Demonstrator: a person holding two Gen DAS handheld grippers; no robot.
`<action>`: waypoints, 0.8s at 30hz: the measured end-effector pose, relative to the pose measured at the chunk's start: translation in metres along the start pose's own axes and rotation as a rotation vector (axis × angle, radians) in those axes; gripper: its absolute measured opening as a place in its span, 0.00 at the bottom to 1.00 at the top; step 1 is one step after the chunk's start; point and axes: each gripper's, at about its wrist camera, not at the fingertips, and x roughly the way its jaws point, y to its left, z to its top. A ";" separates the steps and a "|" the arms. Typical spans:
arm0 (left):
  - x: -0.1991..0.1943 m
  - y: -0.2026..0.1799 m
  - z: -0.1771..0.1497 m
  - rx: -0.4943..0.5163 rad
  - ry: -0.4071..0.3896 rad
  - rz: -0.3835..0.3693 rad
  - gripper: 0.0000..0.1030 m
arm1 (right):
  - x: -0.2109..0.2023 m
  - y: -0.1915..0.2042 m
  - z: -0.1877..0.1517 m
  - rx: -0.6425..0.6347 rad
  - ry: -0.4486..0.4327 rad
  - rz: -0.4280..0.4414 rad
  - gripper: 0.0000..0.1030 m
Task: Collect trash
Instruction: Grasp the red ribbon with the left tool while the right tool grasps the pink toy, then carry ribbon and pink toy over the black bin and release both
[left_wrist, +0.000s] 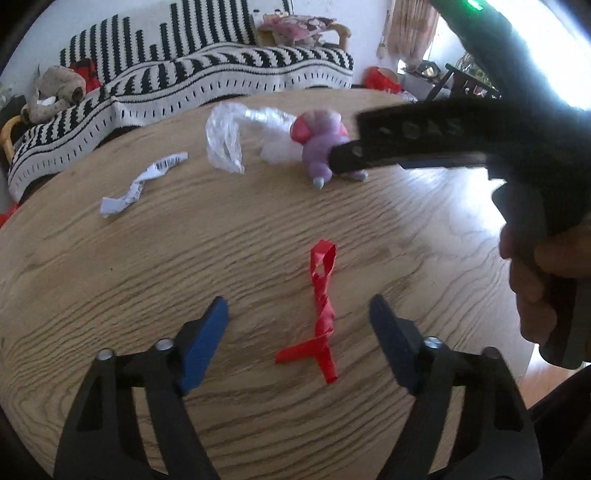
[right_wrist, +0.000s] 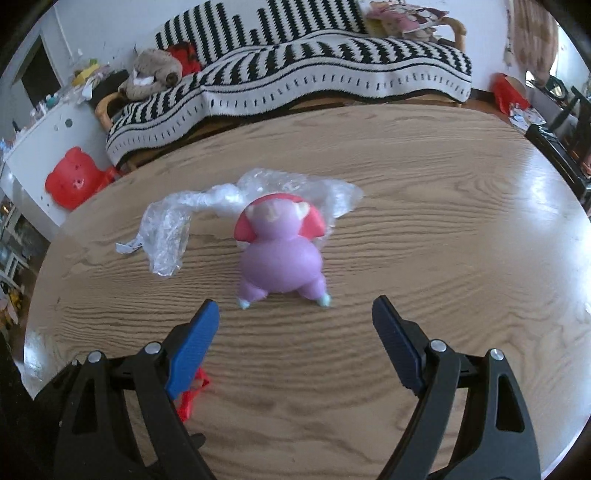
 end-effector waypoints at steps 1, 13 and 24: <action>0.001 -0.001 -0.001 0.015 -0.003 0.016 0.67 | 0.006 0.002 0.002 -0.006 0.008 -0.004 0.80; -0.005 0.000 -0.003 0.039 -0.004 0.063 0.09 | 0.037 0.022 0.010 -0.090 -0.002 -0.095 0.51; -0.014 0.015 0.008 -0.014 0.000 0.068 0.09 | 0.000 0.006 -0.004 -0.040 -0.051 -0.037 0.44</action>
